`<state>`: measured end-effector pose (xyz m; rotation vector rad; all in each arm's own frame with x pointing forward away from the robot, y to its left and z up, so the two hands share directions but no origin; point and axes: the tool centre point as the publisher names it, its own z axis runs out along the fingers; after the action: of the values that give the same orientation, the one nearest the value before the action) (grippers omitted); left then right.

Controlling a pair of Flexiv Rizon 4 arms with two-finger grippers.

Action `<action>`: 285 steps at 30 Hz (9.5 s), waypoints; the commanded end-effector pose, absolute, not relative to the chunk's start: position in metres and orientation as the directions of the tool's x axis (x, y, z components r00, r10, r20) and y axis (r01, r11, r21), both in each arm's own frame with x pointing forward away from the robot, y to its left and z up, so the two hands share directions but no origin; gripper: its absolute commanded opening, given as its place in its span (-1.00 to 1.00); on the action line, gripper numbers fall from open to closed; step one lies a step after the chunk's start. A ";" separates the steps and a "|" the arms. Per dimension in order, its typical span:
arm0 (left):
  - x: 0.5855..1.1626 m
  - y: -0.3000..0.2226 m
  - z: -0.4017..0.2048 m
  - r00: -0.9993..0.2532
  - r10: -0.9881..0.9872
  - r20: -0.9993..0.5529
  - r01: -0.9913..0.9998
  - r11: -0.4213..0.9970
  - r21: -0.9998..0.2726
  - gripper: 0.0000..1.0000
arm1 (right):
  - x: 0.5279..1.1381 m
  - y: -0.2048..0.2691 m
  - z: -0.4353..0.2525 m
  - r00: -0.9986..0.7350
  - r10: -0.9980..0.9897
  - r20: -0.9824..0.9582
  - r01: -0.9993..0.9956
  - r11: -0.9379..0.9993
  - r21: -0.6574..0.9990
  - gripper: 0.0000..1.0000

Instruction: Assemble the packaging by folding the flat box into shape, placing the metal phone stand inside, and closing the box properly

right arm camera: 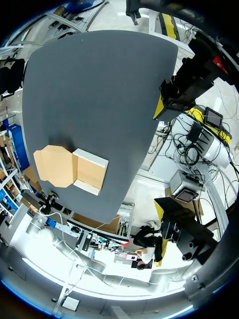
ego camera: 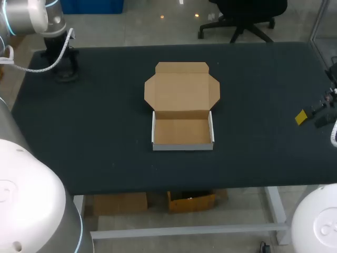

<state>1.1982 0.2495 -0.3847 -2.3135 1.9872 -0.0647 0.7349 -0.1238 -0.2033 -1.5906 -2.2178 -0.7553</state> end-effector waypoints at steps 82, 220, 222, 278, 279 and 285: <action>1.044 0.165 -0.300 -0.146 -0.981 -0.128 -0.987 0.154 -0.053 -1.00 | 0.734 -0.101 -0.211 -0.952 0.305 0.027 0.248 0.720 0.648 1.00; 0.896 -0.066 -0.286 -0.372 -0.927 -0.049 -0.920 0.375 -0.115 -1.00 | 0.733 -0.111 -0.220 -0.949 0.314 -0.024 0.244 0.781 0.574 1.00; 0.895 -0.071 -0.287 -0.383 -0.923 -0.047 -0.915 0.386 -0.116 -1.00 | 0.733 -0.111 -0.220 -0.949 0.314 -0.024 0.244 0.781 0.574 1.00; 0.887 -0.171 -0.336 -0.459 -0.888 0.000 -0.881 0.455 -0.125 -1.00 | 0.733 -0.111 -0.220 -0.949 0.314 -0.024 0.244 0.781 0.574 1.00; 0.887 -0.172 -0.337 -0.460 -0.888 0.001 -0.881 0.456 -0.125 -1.00 | 0.733 -0.111 -0.220 -0.949 0.314 -0.024 0.244 0.781 0.574 1.00; 0.885 -0.182 -0.343 -0.472 -0.881 0.004 -0.875 0.468 -0.121 -1.00 | 0.733 -0.111 -0.220 -0.949 0.314 -0.024 0.244 0.781 0.574 1.00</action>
<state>0.8838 -0.1756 -0.3394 -1.5846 2.6452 -0.1765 0.7333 -0.1103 -0.2208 -0.4870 -3.0771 -0.9617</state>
